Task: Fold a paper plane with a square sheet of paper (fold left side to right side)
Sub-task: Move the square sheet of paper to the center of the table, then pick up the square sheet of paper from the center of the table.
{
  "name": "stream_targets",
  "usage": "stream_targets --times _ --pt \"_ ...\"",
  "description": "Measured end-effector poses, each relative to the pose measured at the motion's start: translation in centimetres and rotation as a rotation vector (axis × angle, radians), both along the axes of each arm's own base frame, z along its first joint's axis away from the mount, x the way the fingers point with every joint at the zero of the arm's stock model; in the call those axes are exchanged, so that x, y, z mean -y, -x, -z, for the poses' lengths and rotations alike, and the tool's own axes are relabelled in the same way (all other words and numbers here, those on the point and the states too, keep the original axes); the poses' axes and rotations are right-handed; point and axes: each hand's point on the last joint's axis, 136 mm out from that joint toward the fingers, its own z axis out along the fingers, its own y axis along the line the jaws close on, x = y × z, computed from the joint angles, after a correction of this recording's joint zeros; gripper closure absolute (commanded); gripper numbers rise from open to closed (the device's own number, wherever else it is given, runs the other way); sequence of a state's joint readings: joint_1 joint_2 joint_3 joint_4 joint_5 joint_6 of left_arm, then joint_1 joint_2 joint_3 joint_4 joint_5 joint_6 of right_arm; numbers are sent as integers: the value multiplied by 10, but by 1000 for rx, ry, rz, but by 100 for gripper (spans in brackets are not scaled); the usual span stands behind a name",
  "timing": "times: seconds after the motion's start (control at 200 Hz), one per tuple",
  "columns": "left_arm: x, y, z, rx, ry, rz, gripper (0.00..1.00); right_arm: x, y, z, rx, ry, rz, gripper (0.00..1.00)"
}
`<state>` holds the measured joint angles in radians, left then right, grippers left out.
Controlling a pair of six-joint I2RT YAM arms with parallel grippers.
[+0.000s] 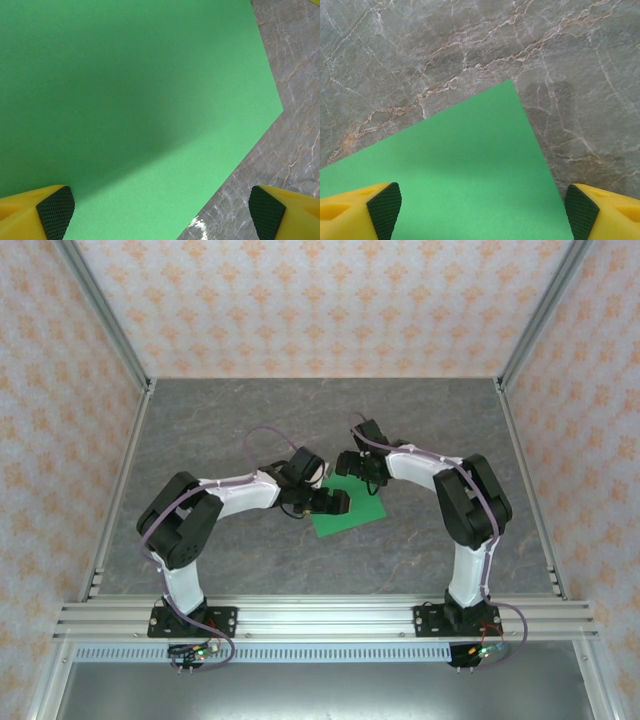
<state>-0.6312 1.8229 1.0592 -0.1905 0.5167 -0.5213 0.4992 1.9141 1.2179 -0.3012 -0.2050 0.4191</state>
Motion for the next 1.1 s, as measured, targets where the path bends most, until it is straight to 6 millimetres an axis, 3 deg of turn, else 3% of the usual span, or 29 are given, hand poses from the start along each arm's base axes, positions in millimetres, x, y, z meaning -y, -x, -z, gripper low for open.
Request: stream_targets --times 0.375,0.671,0.856,0.956,1.101 --pt "-2 -4 1 -25 10 -35 8 -10 13 2 -26 14 -34 13" --pt "-3 -3 0 -21 13 -38 8 -11 21 5 -52 33 -60 34" --pt "-15 -4 -3 -7 21 -62 7 -11 30 8 -84 45 -86 54" --pt "-30 -9 -14 15 33 -99 7 -12 34 9 -101 40 -101 63" --pt "-61 -27 -54 105 87 -181 6 -19 40 9 -123 7 -125 69"
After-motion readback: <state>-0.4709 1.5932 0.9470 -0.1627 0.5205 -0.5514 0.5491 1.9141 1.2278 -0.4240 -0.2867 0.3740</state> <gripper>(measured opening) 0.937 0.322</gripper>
